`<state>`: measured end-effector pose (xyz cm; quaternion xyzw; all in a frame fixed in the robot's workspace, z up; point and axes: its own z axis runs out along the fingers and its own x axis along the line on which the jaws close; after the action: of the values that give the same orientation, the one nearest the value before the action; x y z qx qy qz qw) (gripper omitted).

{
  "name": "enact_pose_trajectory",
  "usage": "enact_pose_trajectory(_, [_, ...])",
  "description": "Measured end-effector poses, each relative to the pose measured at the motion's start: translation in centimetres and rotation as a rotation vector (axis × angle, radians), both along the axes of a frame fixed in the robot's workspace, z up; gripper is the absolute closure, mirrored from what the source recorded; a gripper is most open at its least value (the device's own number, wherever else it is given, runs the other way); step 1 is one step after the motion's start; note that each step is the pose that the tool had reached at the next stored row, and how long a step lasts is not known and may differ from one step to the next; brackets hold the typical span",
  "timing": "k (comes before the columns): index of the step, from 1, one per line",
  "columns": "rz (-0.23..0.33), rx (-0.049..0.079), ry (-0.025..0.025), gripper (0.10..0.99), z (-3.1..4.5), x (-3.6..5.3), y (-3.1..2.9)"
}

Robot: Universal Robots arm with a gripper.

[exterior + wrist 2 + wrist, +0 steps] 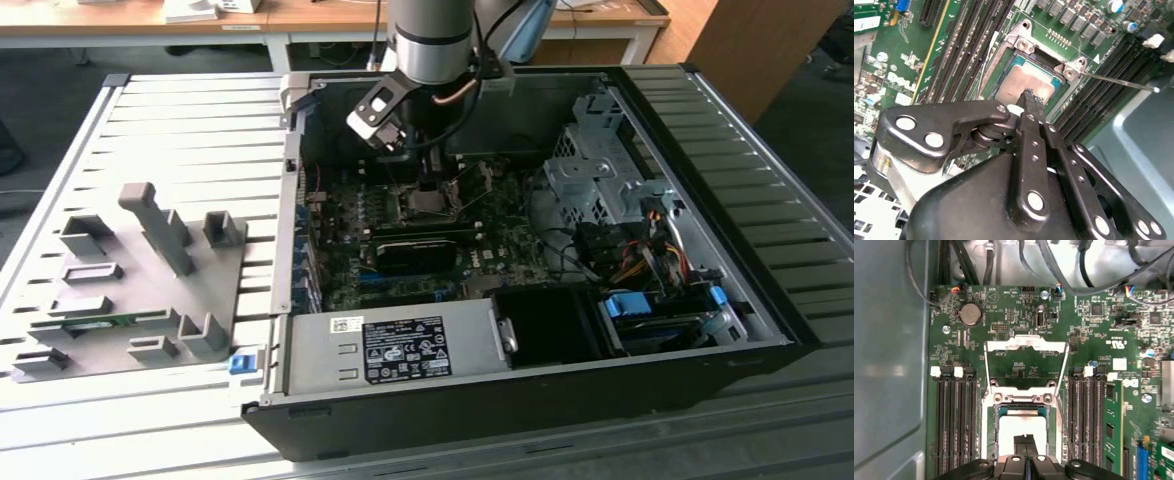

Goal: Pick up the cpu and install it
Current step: 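Close the cpu cover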

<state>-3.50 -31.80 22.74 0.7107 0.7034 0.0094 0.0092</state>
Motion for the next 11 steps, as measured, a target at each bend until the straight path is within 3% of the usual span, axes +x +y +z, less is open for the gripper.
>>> enact_pose_trajectory(5, [0.0,0.001,0.0,0.98,1.67,-0.01,0.0])
enact_pose_trajectory(11, [0.0,0.007,0.0,0.98,1.87,-0.29,-0.73])
